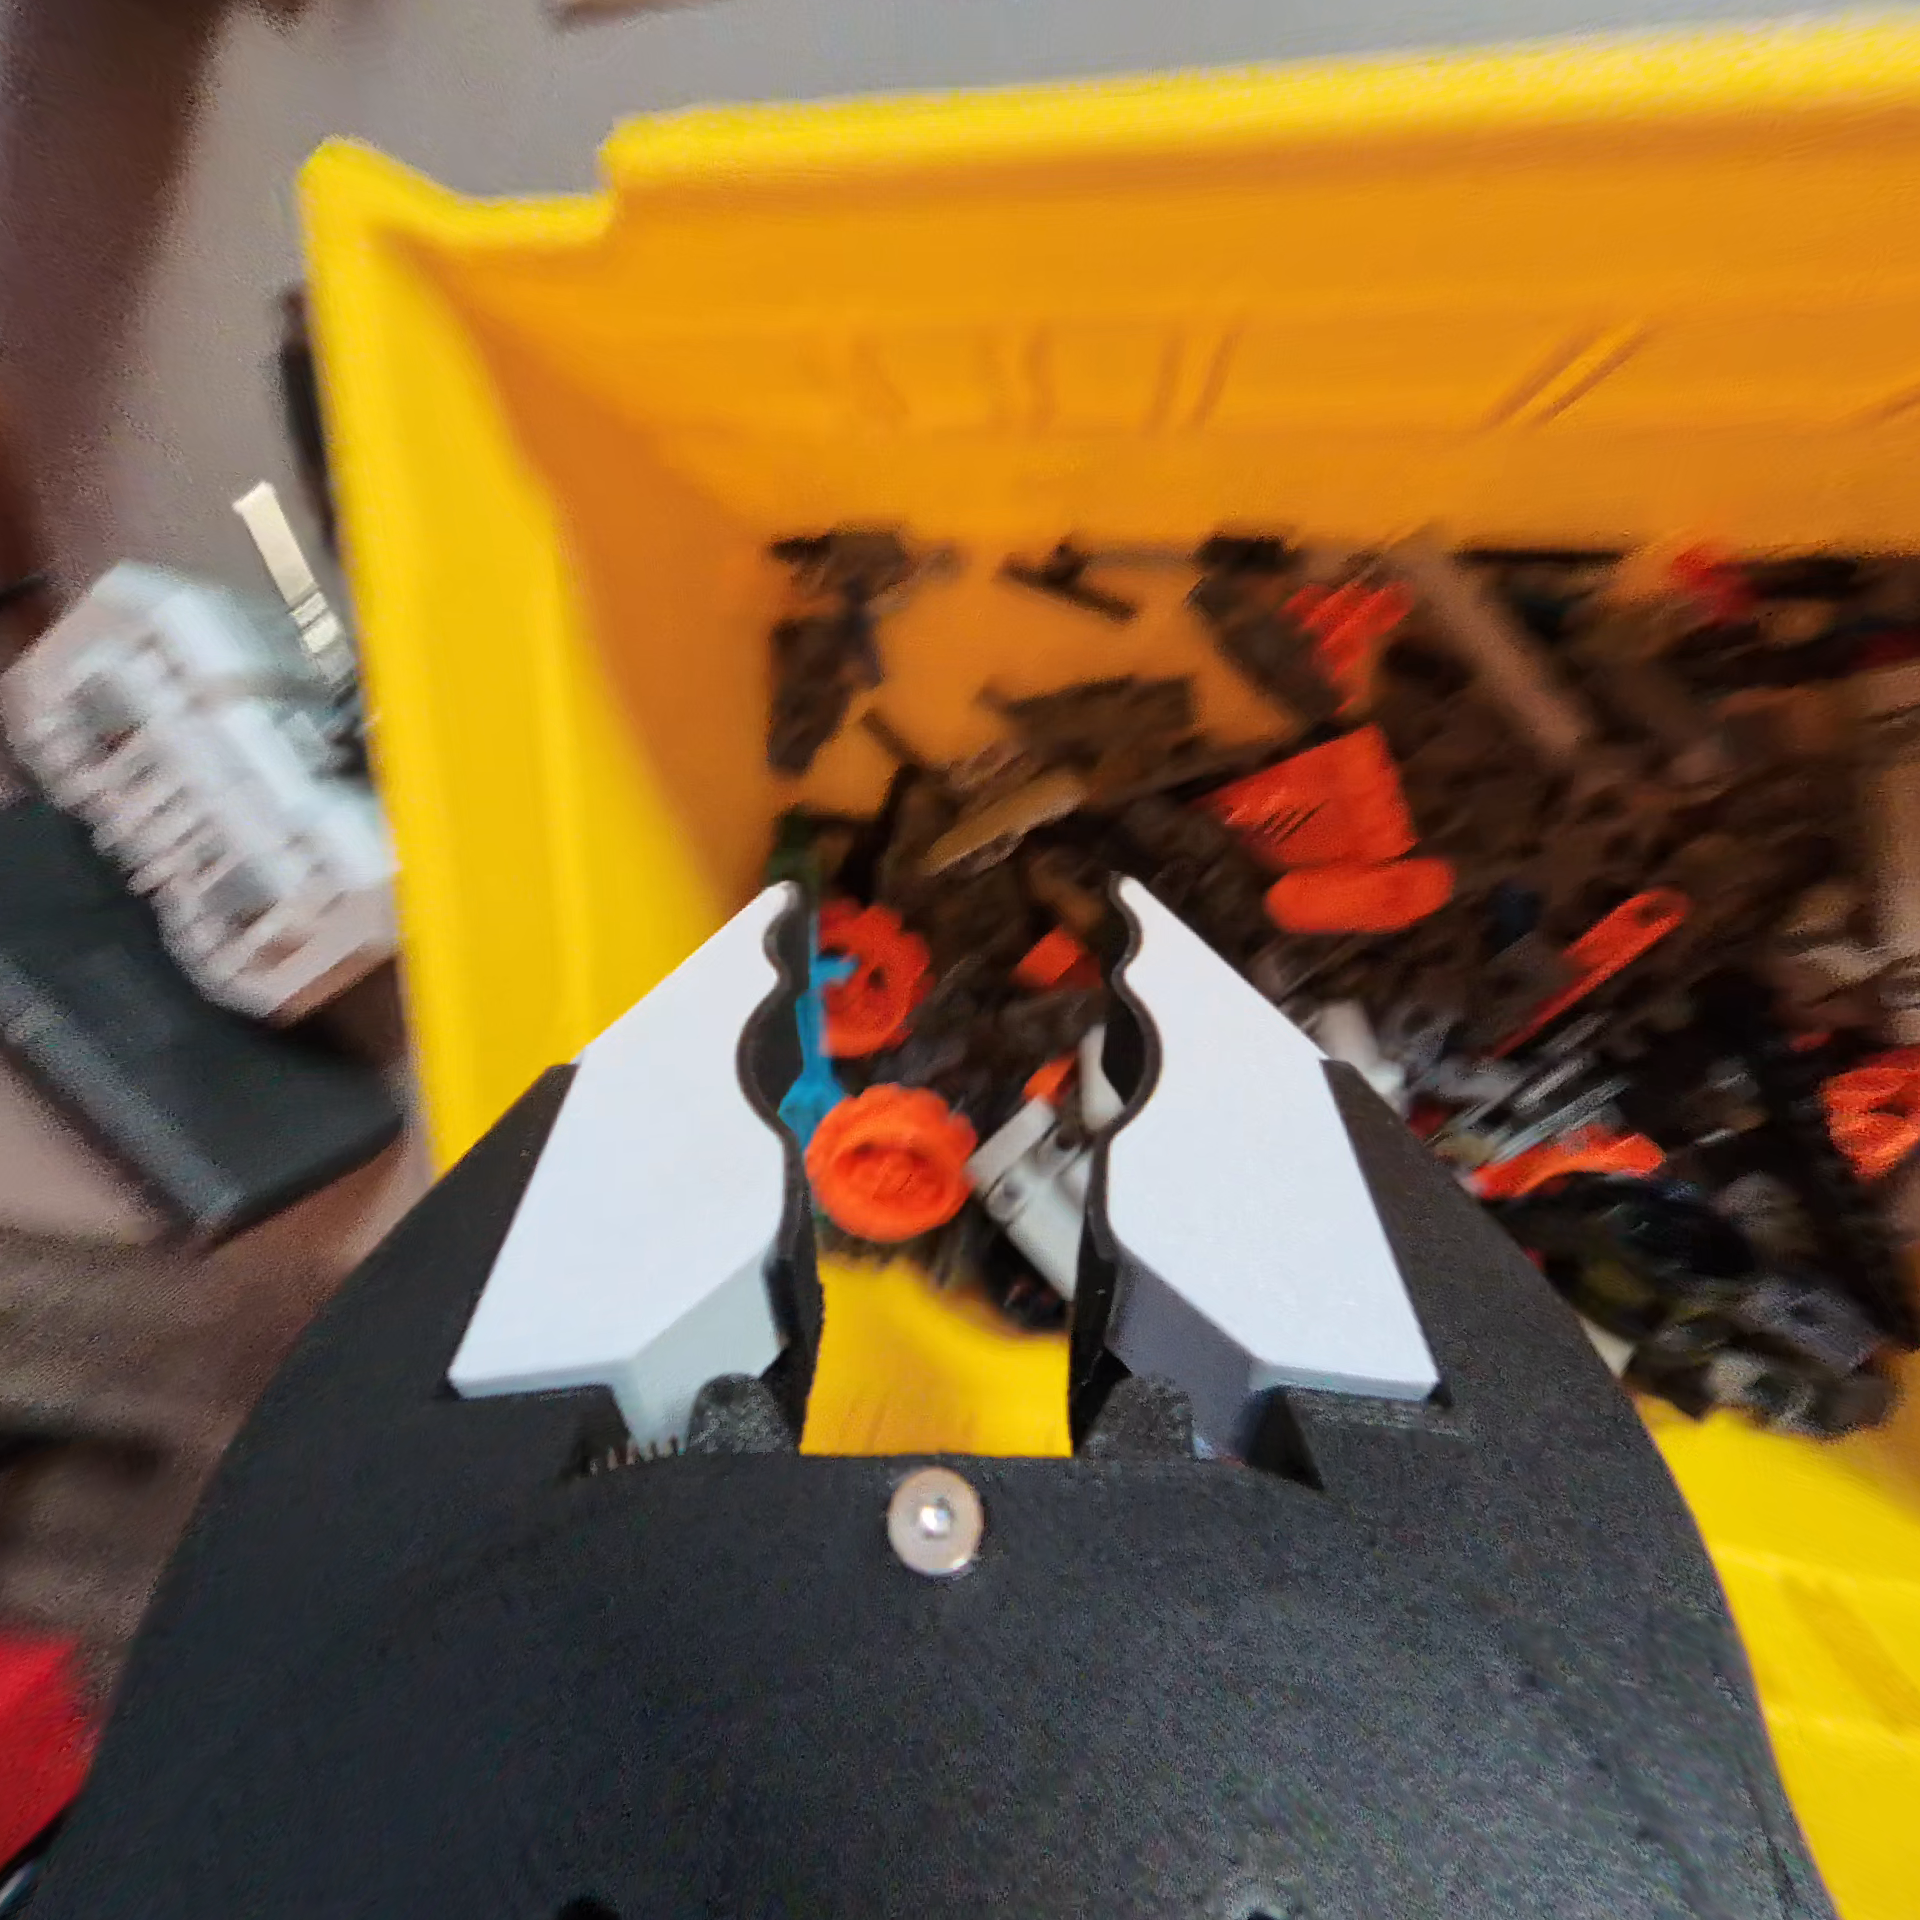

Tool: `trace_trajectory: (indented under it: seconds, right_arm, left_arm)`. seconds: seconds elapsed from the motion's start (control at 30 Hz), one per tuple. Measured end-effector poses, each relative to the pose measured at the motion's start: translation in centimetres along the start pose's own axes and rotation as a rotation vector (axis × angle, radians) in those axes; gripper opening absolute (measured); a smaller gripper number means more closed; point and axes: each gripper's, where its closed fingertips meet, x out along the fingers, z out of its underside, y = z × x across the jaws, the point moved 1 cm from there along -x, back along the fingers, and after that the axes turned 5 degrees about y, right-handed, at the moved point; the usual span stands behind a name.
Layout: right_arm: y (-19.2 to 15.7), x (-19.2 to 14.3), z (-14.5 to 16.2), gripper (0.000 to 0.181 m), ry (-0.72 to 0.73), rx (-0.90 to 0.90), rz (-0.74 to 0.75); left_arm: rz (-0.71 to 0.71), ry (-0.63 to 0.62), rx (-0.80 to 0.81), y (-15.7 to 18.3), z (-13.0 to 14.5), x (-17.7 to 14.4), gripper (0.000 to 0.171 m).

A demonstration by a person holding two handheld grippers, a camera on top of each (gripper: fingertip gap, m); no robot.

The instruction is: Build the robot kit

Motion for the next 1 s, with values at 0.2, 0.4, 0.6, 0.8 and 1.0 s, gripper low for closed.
trace_trajectory:
  seconds: [0.2,0.4,0.6,0.8,1.0]
  right_arm:
    - [-0.1,0.0,-0.1,0.014,0.004,0.004,-0.007]
    - [-0.3,0.1,0.2,0.014,-0.014,-0.009,-0.013]
    - [-0.5,0.2,0.2,0.014,-0.018,-0.004,-0.028]
    - [-0.7,0.1,0.0,0.014,-0.005,0.006,-0.043]
    - [-1.1,0.1,-0.1,0.014,-0.002,0.018,-0.065]
  left_arm:
    - [-0.034,-0.083,-0.086,-1.6,2.8,-2.1,0.065]
    - [0.084,-0.191,-0.325,-0.2,3.8,0.7,0.1]
    - [0.065,-0.279,-0.275,0.6,4.1,2.5,0.095]
    - [0.112,-0.258,-0.233,3.0,3.1,2.1,0.035]
    - [0.164,-0.183,-0.263,6.0,1.8,-0.1,0.012]
